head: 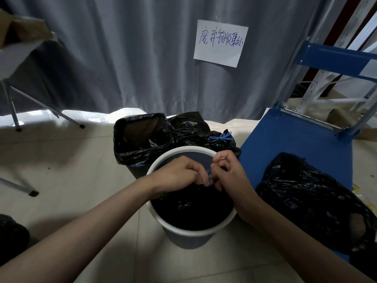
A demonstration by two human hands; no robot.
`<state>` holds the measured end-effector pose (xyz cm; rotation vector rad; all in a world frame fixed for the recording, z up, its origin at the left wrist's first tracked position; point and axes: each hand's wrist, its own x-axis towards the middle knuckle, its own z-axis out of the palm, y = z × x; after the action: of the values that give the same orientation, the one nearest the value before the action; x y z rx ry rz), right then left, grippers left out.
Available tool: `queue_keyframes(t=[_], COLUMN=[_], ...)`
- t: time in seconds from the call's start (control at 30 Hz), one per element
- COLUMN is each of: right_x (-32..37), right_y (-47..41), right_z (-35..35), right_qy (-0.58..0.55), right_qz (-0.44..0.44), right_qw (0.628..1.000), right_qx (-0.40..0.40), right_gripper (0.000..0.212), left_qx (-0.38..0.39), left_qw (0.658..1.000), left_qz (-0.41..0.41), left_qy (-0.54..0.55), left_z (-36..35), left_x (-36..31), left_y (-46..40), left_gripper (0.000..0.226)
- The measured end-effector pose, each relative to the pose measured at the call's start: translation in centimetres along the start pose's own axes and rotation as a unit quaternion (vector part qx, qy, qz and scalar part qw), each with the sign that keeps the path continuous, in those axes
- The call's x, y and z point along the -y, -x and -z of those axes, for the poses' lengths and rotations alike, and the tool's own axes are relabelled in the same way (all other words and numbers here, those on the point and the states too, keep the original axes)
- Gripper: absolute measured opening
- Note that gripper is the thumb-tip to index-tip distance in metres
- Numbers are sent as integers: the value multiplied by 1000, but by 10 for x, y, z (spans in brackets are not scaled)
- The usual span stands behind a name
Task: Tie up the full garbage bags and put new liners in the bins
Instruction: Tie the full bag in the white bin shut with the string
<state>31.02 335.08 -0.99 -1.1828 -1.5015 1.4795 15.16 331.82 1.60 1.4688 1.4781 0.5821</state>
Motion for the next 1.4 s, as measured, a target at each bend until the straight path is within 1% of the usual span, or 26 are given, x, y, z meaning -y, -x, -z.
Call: queue_keyframes(t=[0.03, 0.1, 0.23, 0.3, 0.37, 0.5, 0.57, 0.63, 0.7, 0.77, 0.93, 1.07, 1.13, 1.17, 1.2, 1.3, 1.37, 1.4], right_x=[-1, -2, -6, -12, -16, -14, -13, -9, -5, -1, 6, 13, 15, 15, 15, 16, 14, 14], right_y=[0, 0, 3, 5, 6, 4, 4, 3, 2, 3, 10, 11, 12, 13, 14, 16, 18, 19], right_z=[1, 2, 1, -2, -5, -4, -2, 1, 5, 9, 17, 24, 26, 26, 26, 24, 23, 22], right_qy=[21, 65, 127, 155, 182, 210, 236, 261, 283, 301, 371, 428, 437, 425, 396, 255, 181, 161], right_qz=[6, 22, 98, 136, 151, 153, 155, 150, 137, 125, 112, 94, 91, 88, 82, 36, -10, -34], right_qw=[1000, 997, 986, 978, 971, 966, 959, 954, 949, 944, 914, 880, 873, 878, 894, 953, 970, 970], right_qx=[17, 41, 41, 45, 33, -1, -4, 3, 18, 42, 118, 180, 199, 200, 194, 157, 164, 182], right_gripper=[21, 21, 11, 16, 21, 12, 10, 10, 12, 13, 11, 9, 10, 9, 8, 2, 6, 9], left_qx=[-2, -15, -40, -42, -40, -47, -51, -48, -50, -68, -155, -162, -164, -171, -179, -198, -199, -198], left_qw=[1000, 997, 993, 992, 992, 992, 992, 994, 996, 997, 981, 970, 966, 963, 961, 959, 960, 960], left_qz=[18, 57, 94, 96, 93, 91, 83, 58, 39, 34, 20, 19, 19, 17, 15, 14, 14, 12], left_qy=[26, 43, 59, 67, 70, 73, 82, 85, 59, 18, -113, -183, -199, -206, -209, -201, -197, -200], left_z=[2, 5, 11, 11, 10, 11, 12, 16, 21, 26, 28, 21, 18, 17, 17, 19, 19, 18], left_x=[-2, -3, 0, 1, 0, 1, 4, 8, 12, 15, 22, 25, 26, 26, 26, 27, 27, 27], left_y=[1, 4, 5, 5, 5, 2, 2, 1, 0, -1, -6, -9, -12, -12, -13, -15, -15, -15], left_gripper=[25, 25, 23, 22, 22, 19, 16, 14, 9, 5, 4, 7, 8, 8, 8, 6, 6, 6])
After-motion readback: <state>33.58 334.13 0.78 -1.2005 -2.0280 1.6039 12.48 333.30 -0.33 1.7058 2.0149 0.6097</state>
